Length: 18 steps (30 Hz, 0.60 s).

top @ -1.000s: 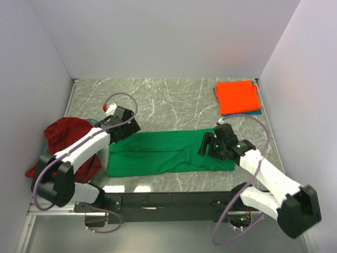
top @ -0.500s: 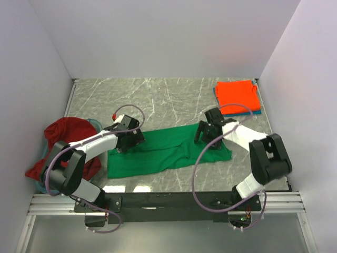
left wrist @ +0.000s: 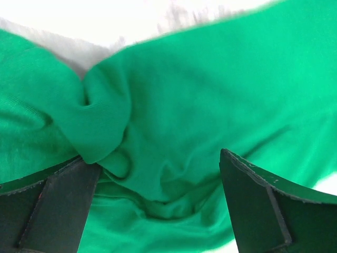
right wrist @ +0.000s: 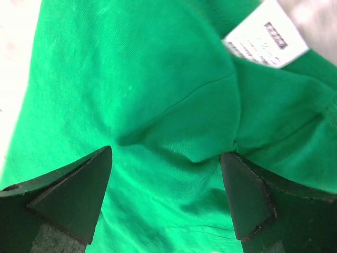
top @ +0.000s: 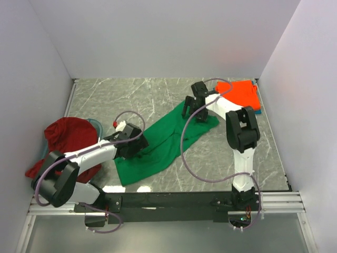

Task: Fold and stack the t-shirts
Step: Fold the tshirt

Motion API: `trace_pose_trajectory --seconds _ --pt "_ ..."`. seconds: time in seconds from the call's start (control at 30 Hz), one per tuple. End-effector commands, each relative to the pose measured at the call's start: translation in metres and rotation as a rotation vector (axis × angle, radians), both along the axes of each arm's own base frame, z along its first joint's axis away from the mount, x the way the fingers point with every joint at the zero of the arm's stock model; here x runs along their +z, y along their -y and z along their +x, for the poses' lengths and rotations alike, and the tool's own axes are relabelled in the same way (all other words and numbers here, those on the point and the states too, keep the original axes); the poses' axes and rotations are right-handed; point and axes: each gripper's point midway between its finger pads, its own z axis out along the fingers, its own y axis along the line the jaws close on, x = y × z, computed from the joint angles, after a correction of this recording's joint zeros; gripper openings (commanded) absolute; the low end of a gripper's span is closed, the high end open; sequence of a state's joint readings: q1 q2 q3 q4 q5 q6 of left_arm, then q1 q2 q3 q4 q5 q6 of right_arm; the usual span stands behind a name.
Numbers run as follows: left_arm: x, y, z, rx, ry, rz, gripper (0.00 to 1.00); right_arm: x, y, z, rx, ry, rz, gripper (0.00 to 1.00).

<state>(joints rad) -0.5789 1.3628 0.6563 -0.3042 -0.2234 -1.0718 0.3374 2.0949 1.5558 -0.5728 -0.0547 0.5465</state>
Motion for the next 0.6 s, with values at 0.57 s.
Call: trace_pose_trajectory --seconds 0.57 --pt "-0.010 0.096 -0.147 -0.113 -0.224 -0.158 0.99 -0.029 -0.040 0.061 0.202 -0.057 0.049 0.90"
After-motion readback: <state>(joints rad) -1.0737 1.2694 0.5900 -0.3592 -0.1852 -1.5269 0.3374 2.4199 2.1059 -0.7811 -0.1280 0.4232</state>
